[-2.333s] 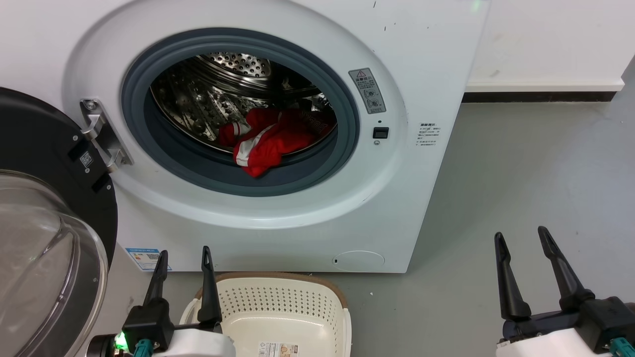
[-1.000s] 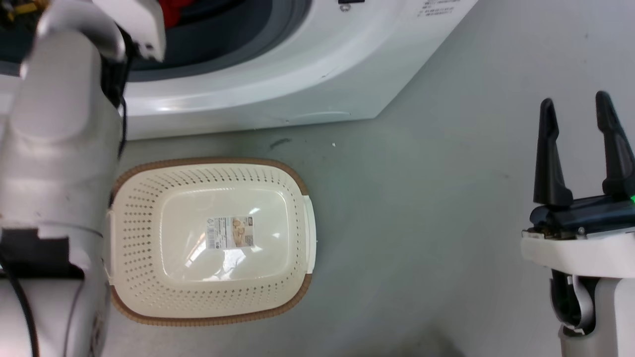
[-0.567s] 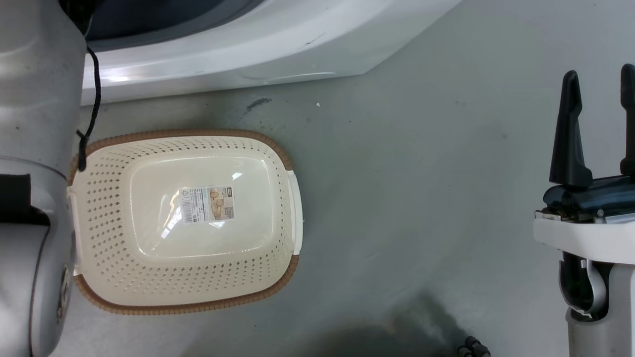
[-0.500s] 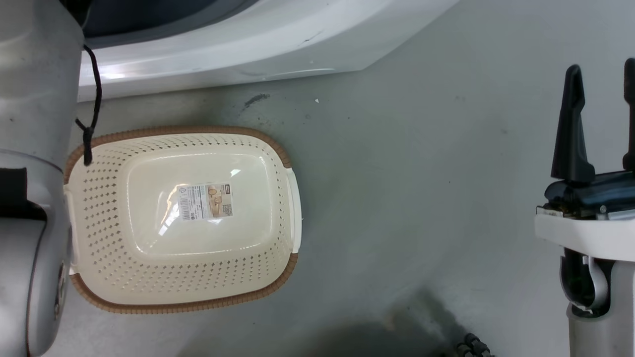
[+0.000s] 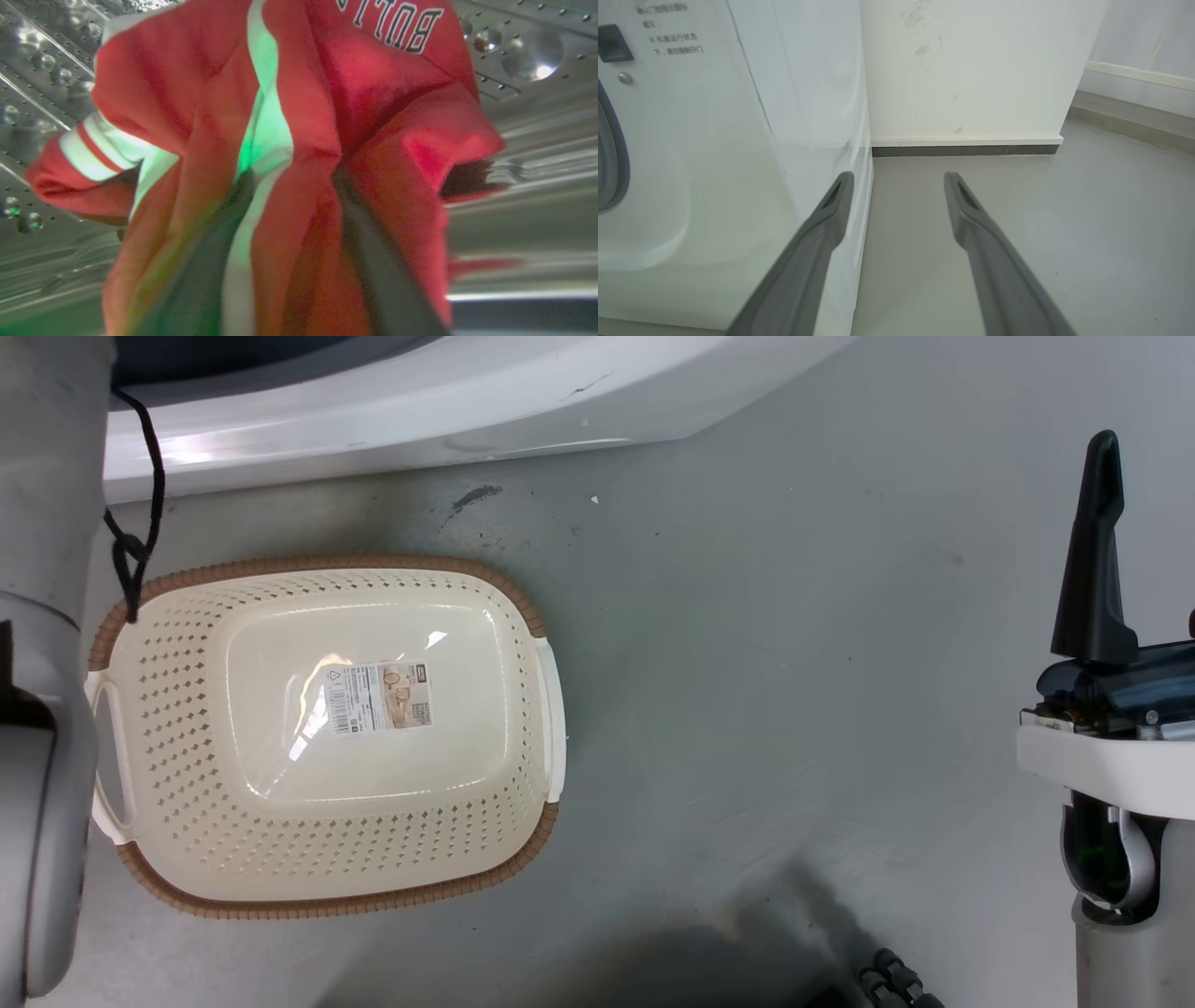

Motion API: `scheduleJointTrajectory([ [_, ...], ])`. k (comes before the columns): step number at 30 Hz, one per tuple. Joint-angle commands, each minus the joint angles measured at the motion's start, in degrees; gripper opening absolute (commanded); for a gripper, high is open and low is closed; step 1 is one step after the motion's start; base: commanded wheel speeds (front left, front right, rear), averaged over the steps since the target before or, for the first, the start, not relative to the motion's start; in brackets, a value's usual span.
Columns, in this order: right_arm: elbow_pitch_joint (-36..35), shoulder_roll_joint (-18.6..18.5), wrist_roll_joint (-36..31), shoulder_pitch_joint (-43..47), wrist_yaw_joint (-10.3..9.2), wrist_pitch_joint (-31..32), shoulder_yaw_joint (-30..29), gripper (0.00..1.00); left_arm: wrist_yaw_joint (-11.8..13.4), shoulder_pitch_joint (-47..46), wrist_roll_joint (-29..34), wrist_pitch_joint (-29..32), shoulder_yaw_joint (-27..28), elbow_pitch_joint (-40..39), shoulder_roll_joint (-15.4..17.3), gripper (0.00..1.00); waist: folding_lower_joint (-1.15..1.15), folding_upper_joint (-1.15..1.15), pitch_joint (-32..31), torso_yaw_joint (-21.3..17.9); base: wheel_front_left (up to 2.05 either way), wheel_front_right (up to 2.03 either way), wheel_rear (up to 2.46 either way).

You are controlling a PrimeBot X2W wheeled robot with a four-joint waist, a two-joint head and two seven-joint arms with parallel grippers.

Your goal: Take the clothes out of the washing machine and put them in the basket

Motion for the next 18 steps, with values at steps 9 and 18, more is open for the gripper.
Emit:
scheduleJointTrajectory([
  [9, 0.51, 0.12, -0.79, 0.96, -0.04, -0.14, 0.55, 1.0, -0.08, 4.17, -2.64, -7.95, -3.4, -0.5, 0.97, 0.0, -0.01, 0.0, -3.88, 0.91, 0.0, 0.0, 0.0],
  [18, 2.2, 0.11, -2.73, 4.06, -0.04, -0.14, 1.28, 1.0, -0.09, 12.16, -5.56, -20.05, -7.27, -0.89, -0.87, 0.0, -0.01, 0.0, -12.05, 3.09, 0.0, 0.0, 0.0],
])
